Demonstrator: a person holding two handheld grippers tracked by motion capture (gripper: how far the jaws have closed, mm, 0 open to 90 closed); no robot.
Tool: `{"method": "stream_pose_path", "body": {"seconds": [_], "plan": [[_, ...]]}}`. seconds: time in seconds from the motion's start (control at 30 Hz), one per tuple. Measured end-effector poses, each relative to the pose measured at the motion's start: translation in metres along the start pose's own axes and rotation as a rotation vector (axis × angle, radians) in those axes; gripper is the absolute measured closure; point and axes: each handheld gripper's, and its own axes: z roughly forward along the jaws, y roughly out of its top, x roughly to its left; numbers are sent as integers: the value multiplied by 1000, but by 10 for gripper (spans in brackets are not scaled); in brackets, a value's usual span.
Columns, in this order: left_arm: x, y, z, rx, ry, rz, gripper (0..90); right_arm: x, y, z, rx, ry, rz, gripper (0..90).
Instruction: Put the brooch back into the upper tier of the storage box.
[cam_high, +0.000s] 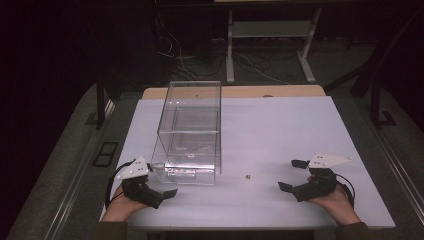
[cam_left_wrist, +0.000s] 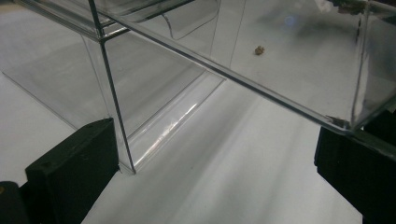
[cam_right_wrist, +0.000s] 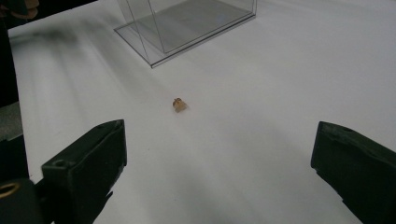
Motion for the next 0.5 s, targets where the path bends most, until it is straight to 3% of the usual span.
{"method": "stream_pose_path", "body": {"seconds": [0.5], "plan": [[0, 0, -1, -3, -5, -2, 0, 0, 9, 11, 6, 25, -8, 34]]}}
